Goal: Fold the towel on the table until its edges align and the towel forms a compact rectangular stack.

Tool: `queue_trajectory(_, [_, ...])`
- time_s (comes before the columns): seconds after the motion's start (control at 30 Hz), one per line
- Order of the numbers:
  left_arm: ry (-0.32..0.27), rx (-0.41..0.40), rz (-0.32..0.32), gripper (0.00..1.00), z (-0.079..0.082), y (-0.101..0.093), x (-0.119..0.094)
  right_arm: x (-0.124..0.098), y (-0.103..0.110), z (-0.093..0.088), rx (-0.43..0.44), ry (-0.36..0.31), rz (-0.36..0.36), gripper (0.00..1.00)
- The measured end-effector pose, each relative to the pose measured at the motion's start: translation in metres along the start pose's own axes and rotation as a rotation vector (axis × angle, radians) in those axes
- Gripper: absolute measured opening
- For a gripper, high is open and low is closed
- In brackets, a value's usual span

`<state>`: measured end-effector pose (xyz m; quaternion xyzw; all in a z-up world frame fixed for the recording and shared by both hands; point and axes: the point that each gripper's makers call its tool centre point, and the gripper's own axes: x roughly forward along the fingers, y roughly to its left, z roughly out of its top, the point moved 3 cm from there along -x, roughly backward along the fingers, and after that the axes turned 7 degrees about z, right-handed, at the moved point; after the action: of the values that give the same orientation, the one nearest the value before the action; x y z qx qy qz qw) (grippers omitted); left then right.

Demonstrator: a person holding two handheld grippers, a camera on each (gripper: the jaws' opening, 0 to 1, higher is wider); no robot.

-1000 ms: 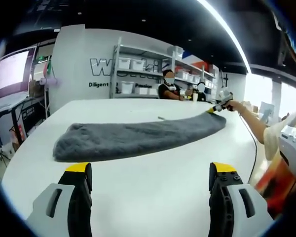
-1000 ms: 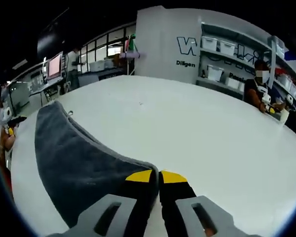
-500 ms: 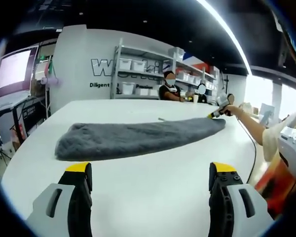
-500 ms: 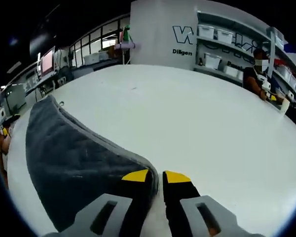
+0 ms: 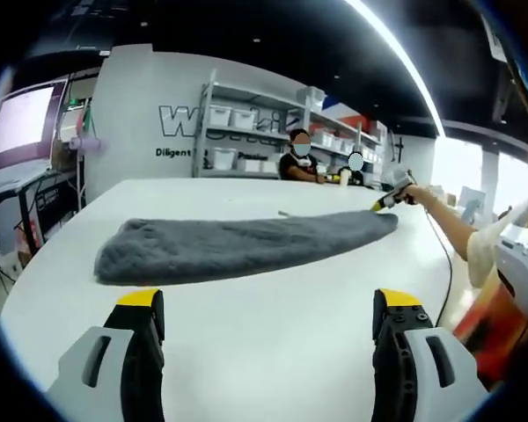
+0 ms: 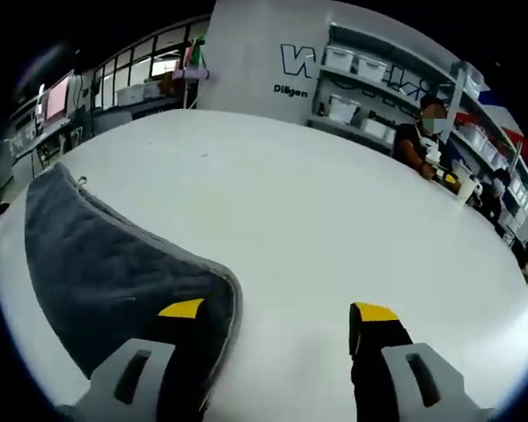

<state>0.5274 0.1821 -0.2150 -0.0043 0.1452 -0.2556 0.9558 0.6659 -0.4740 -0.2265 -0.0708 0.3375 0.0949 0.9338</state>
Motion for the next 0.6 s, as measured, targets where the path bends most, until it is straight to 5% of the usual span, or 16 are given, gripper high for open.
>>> queue_trajectory(0.2, [0.000,-0.004,-0.015,0.97,-0.003,0.001,-0.001,-0.024,0.001,-0.016,0.051,0.005,-0.013,0.84])
queue_trajectory(0.6, [-0.007,-0.011,-0.032,0.97,-0.006,0.011,-0.009,-0.054,0.033,-0.042,0.148,-0.051,0.021,0.99])
